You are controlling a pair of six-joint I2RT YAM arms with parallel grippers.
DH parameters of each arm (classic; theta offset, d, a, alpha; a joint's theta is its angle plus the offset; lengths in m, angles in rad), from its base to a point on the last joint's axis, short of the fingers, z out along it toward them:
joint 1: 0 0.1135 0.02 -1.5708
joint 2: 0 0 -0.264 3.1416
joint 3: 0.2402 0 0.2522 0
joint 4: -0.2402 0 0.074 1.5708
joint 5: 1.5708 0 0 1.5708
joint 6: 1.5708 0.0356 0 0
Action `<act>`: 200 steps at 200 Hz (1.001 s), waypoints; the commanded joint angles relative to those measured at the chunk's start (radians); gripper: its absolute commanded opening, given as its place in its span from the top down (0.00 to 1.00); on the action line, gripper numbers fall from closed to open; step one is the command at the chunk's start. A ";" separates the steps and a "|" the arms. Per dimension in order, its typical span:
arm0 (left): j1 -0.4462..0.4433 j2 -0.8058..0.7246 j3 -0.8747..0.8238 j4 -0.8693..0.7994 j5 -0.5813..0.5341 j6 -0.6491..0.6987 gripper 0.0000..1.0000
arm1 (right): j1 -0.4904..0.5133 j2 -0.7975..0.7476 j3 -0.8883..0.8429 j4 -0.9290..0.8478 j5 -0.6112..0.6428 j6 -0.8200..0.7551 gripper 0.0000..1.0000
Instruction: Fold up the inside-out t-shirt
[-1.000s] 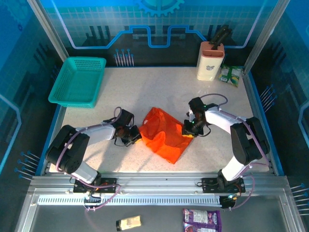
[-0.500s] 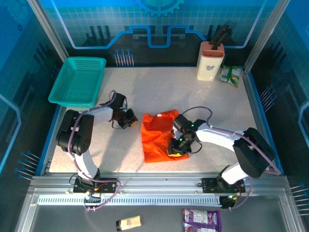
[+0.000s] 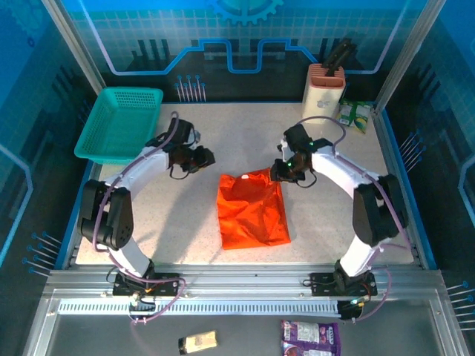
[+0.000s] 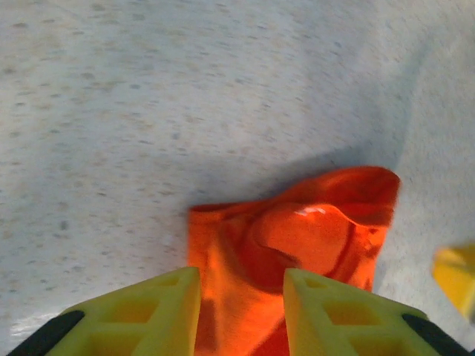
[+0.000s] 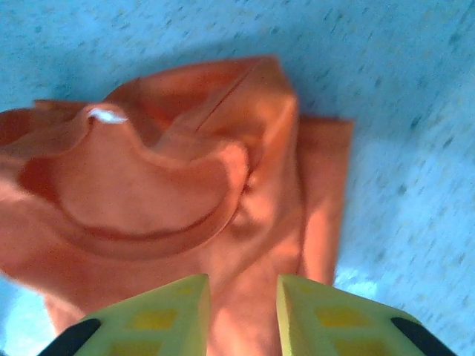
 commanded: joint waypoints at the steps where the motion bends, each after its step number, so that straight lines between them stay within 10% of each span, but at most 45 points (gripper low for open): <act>1: -0.077 0.031 0.078 -0.157 -0.085 0.104 0.60 | -0.018 0.097 0.085 -0.050 -0.017 -0.127 0.66; 100: -0.138 0.189 0.144 -0.238 -0.098 0.173 0.57 | -0.037 0.261 0.187 0.006 -0.078 -0.137 0.64; 152: -0.131 0.153 0.109 -0.174 -0.176 0.128 0.90 | -0.039 0.190 0.171 -0.019 -0.074 -0.121 1.00; 200: -0.062 0.067 0.007 -0.019 -0.092 0.038 0.99 | -0.049 0.001 0.074 -0.054 -0.036 -0.060 1.00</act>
